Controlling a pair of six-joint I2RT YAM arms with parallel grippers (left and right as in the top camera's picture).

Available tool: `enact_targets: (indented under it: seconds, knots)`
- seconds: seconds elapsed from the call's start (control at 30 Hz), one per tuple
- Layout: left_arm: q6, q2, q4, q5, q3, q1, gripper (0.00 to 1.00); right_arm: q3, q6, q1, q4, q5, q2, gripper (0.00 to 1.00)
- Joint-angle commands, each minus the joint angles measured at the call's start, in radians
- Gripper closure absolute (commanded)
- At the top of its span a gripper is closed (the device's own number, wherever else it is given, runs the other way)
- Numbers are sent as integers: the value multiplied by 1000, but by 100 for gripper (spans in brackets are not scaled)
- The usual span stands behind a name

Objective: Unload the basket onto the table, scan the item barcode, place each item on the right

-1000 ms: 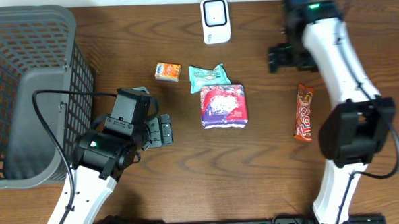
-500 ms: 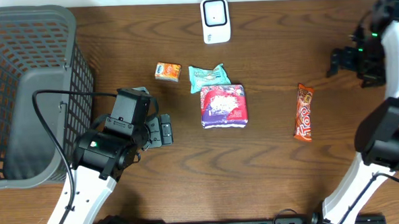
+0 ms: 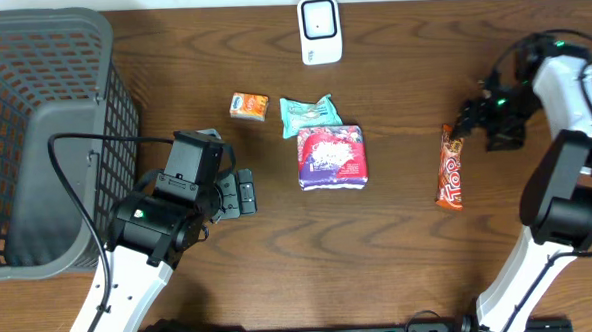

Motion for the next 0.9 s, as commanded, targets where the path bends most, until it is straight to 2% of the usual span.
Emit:
enact_targets:
  seconds: [0.0, 0.1, 0.27, 0.33, 0.37, 0.4, 0.53, 0.57, 0.63, 0.67, 0.73, 0.8, 0.87]
  knots:
    - [13, 2, -3, -5, 1, 5, 2, -68, 19, 35, 58, -22, -6, 22]
    - [13, 2, -3, -5, 1, 5, 2, -113, 41, 63, 116, -18, -6, 34]
    - [13, 2, -3, -5, 1, 5, 2, -132, 68, 106, 135, -19, -6, 66]
    - [13, 2, -3, -5, 1, 5, 2, -132, 67, 126, 134, -24, -6, 88]
    - [13, 2, -3, -5, 1, 5, 2, -131, 68, 138, 128, -29, -6, 96]
    - [13, 2, -3, -5, 1, 5, 2, -131, 75, 149, 124, -30, -6, 99]
    - [13, 2, -3, -5, 1, 5, 2, -131, 90, 201, 123, -23, -6, 99]
    - [13, 2, -3, -5, 1, 5, 2, -131, 90, 215, 125, -6, -6, 96]
    - [13, 2, -3, -5, 1, 5, 2, -131, 90, 242, 127, 39, -6, 82]
    - [13, 2, -3, -5, 1, 5, 2, -131, 90, 261, 128, 68, -6, 64]
    - [13, 2, -3, -5, 1, 5, 2, -131, 91, 280, 128, 87, -6, 45]
    - [13, 2, -3, -5, 1, 5, 2, -131, 108, 295, 128, 87, -6, 36]
    - [13, 2, -3, -5, 1, 5, 2, -131, 125, 306, 126, 87, -6, 35]
